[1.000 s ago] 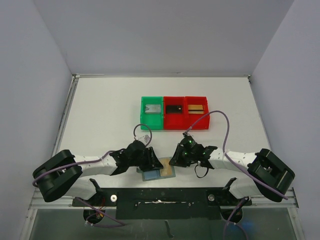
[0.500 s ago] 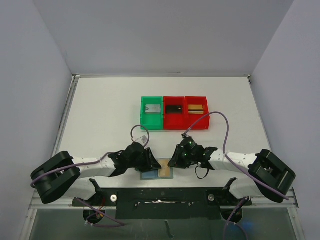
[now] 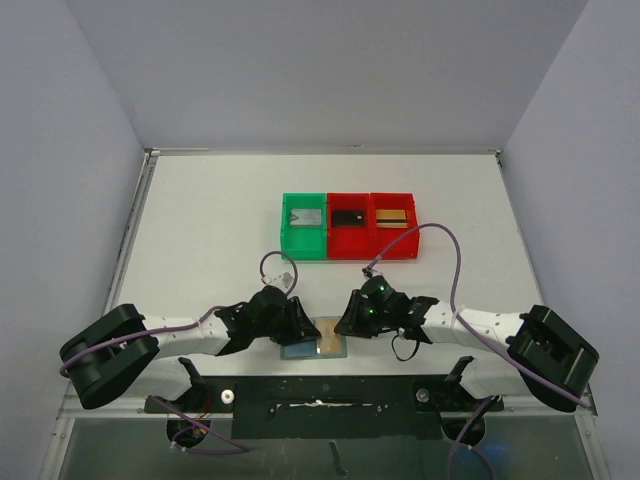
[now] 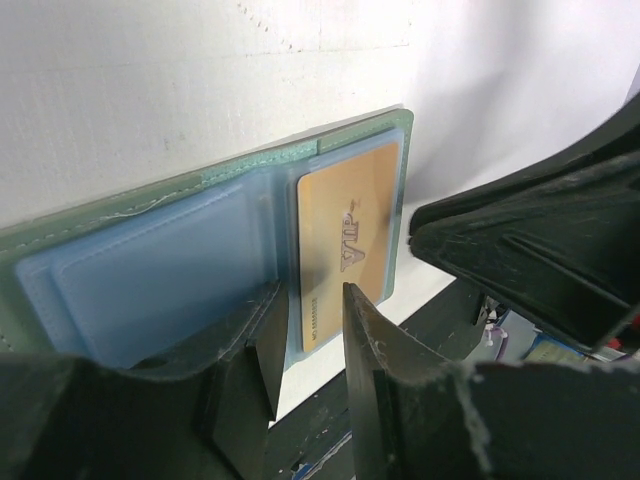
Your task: Take the credit cards out of the card holder
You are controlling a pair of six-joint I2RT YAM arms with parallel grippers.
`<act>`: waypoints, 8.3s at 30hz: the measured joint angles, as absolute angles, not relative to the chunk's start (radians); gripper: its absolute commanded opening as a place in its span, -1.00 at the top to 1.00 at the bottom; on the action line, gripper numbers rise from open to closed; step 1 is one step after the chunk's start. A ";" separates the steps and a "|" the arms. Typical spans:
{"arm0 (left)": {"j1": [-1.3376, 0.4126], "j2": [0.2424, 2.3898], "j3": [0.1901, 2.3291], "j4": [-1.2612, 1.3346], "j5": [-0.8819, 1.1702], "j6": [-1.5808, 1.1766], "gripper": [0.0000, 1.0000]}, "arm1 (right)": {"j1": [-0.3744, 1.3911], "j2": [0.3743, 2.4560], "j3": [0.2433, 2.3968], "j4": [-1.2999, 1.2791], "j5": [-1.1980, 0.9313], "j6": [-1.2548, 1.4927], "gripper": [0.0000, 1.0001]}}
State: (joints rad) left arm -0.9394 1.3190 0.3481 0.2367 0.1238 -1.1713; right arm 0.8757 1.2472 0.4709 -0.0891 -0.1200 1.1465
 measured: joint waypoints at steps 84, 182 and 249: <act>-0.956 1.320 0.329 0.268 0.089 -1.174 1.00 | 0.897 1.314 0.447 -0.027 -0.086 1.221 0.66; -0.957 1.141 0.254 0.183 0.052 -1.234 1.00 | 0.912 1.321 0.446 0.105 -0.171 1.158 0.47; -0.867 0.874 0.094 0.171 0.116 -1.308 1.00 | 0.904 1.421 0.553 0.024 -0.180 1.126 0.41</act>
State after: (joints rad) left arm -0.8673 0.8742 0.0944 0.1711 0.1162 -1.3075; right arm 0.9039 1.4212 0.5533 0.0238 -0.1802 1.1259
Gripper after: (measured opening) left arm 0.010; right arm 0.293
